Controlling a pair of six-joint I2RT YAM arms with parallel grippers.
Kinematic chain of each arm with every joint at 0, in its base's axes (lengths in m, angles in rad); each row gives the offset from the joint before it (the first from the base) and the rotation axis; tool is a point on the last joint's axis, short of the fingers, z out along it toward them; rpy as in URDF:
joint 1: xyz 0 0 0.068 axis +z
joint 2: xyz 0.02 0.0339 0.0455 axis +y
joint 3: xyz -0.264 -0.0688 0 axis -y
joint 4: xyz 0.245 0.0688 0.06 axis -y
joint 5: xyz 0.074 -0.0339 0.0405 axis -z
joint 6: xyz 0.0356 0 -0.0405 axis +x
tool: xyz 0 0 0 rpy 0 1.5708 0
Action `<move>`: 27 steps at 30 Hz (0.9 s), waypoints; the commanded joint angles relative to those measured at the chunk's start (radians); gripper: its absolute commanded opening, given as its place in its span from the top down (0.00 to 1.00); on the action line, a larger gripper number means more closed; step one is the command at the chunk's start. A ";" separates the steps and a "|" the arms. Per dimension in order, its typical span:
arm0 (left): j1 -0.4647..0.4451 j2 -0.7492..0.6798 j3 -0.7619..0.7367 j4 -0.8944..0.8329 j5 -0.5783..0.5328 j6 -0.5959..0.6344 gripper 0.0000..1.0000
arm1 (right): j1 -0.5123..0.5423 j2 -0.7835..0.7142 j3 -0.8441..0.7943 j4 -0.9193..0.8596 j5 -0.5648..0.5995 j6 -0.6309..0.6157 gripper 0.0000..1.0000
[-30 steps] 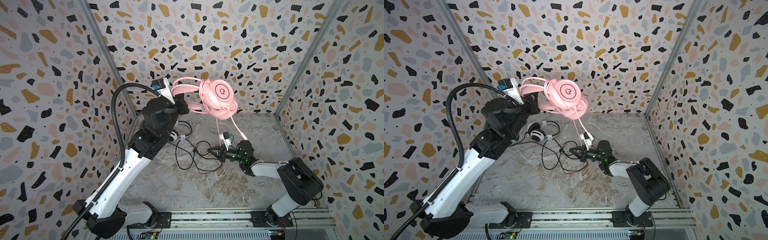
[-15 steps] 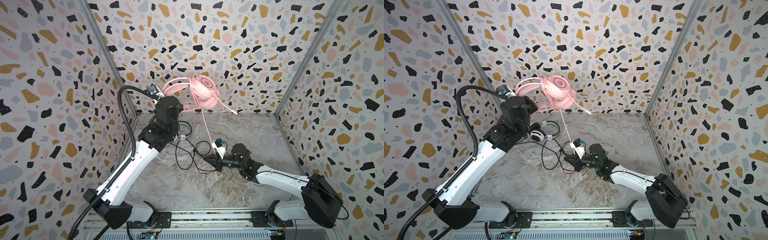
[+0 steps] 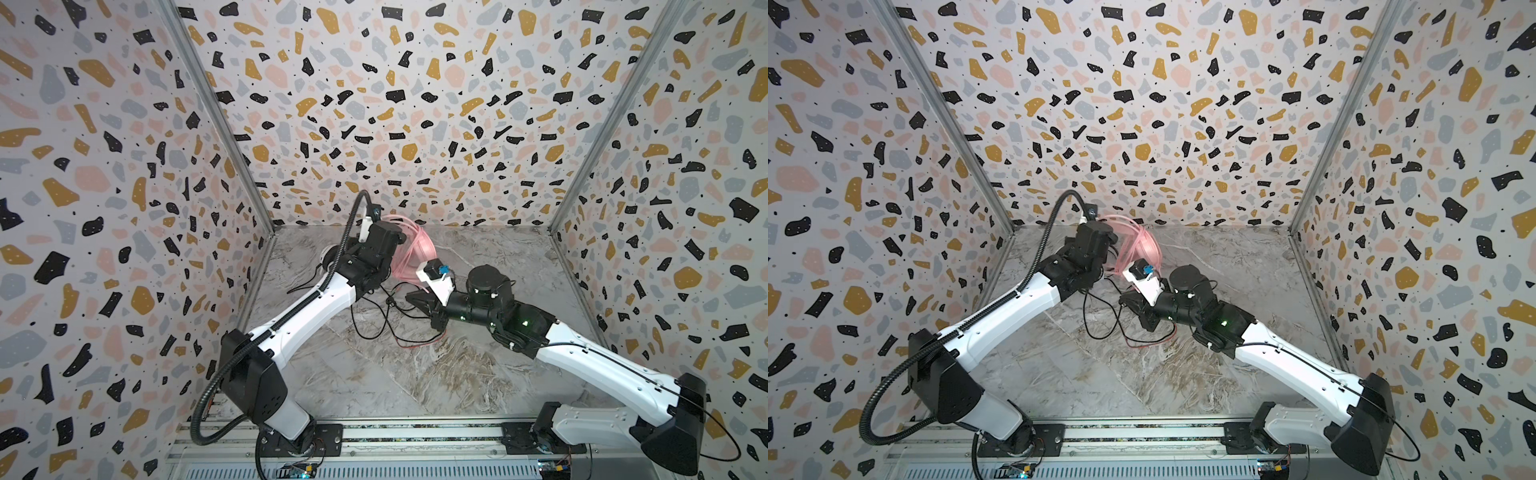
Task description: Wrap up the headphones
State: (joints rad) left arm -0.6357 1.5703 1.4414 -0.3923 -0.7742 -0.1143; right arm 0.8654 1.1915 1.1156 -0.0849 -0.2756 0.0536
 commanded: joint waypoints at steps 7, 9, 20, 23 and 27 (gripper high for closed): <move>-0.021 -0.184 -0.052 -0.101 0.450 0.256 1.00 | -0.213 -0.011 0.094 -0.132 0.005 -0.050 0.99; -0.021 -0.226 -0.097 -0.082 0.527 0.277 1.00 | -0.232 -0.011 0.097 -0.140 0.004 -0.050 0.99; 0.068 -0.284 -0.129 -0.102 0.943 0.217 1.00 | -0.256 0.003 0.116 -0.174 -0.080 -0.054 0.93; 0.085 -0.300 -0.122 -0.079 1.015 0.180 1.00 | -0.257 -0.002 0.104 -0.161 -0.121 -0.045 0.92; 0.094 -0.299 -0.088 -0.091 1.095 0.163 1.00 | -0.265 -0.033 0.046 -0.097 -0.167 -0.014 0.91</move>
State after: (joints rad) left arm -0.5346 1.3350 1.3022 -0.5468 0.0811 0.0811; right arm 0.6365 1.1873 1.1889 -0.2310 -0.4744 0.0189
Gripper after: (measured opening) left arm 0.085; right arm 0.087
